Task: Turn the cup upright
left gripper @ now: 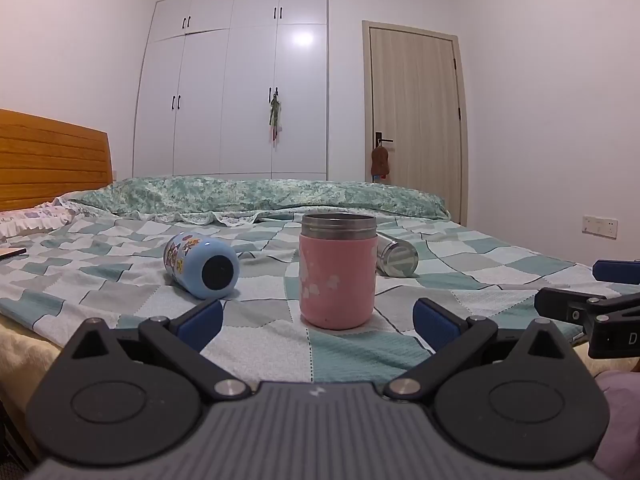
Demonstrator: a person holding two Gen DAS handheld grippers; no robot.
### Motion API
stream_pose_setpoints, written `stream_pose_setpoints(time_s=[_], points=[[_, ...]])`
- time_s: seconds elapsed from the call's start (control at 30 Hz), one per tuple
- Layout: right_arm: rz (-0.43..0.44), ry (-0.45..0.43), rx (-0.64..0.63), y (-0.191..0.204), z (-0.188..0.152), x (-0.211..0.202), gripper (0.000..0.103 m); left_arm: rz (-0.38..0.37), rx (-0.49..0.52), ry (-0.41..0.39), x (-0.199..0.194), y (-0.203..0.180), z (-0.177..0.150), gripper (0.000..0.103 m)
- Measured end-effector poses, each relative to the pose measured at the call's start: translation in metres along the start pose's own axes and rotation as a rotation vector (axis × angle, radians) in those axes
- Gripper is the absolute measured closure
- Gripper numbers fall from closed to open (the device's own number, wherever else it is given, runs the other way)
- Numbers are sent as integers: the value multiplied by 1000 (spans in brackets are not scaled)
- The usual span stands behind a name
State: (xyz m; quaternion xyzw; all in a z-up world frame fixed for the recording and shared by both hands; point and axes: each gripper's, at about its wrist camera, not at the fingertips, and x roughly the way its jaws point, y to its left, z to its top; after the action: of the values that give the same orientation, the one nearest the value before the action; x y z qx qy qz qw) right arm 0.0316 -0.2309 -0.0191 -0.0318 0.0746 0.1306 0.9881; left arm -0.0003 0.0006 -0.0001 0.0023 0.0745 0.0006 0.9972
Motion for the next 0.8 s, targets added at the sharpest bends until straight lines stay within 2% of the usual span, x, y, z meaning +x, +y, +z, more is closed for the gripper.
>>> stream_pose_setpoints(time_s=[0.8], points=[[-1,-6,0,0,0,-1,0,-1,-3,2,-1,-1,0,0]])
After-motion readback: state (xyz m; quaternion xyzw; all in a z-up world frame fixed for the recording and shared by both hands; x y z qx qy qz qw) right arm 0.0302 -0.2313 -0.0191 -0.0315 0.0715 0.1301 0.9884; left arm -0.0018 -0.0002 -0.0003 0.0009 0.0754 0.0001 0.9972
